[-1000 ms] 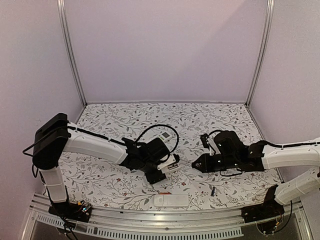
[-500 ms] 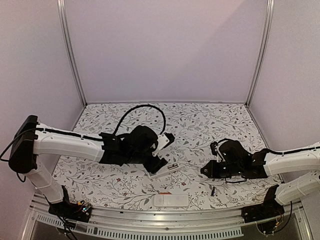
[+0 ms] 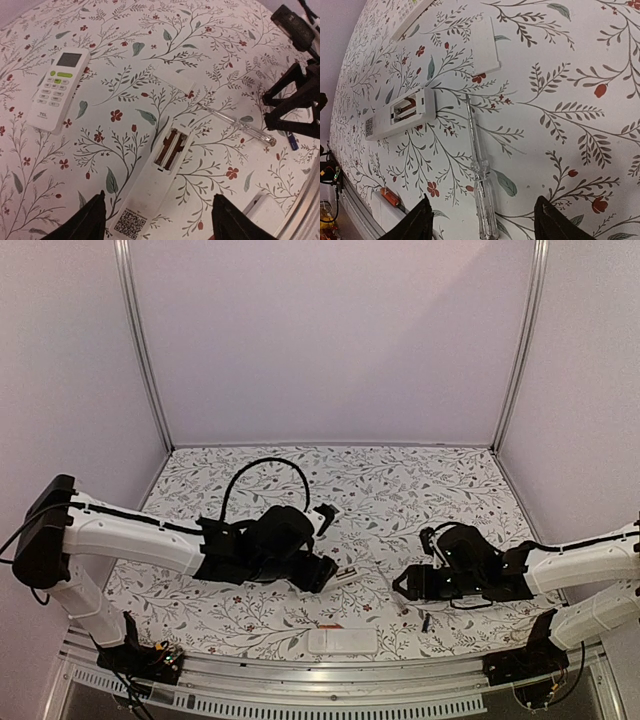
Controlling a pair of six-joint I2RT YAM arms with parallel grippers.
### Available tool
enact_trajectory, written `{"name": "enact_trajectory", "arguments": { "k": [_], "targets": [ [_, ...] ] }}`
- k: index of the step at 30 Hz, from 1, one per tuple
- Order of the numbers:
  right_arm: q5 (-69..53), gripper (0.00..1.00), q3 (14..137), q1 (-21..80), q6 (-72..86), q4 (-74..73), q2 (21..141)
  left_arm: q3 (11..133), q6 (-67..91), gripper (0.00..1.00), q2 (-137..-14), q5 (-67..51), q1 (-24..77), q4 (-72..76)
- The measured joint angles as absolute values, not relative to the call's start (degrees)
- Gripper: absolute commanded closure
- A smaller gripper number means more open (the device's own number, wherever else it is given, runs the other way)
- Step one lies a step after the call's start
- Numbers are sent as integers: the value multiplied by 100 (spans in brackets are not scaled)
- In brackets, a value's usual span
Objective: Unload the batteries from the remote control
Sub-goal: Place the screwdriver at the center of the board, then hold the remote control at the center of the board.
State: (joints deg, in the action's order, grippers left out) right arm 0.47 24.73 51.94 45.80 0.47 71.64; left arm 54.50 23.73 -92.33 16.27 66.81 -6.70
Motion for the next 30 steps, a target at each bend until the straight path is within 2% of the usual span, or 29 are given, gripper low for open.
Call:
{"name": "enact_trajectory", "arguments": {
  "k": [2, 5, 15, 30],
  "targets": [
    [32, 17, 2471, 5194, 4482, 45, 7142, 5450, 2650, 28, -9183, 1688, 6683, -707],
    [-95, 12, 2471, 5223, 4246, 51, 6976, 5424, 3118, 28, -9028, 1752, 6683, -864],
    [-576, 10, 2602, 6095, 3048, 154, 6838, 4604, 5087, 27, -8350, 1192, 6726, -1144],
    [-456, 10, 3763, 7321, 1900, 89, 8624, 4473, 5927, 22, -8407, 554, 7120, -1258]
  ]
}}
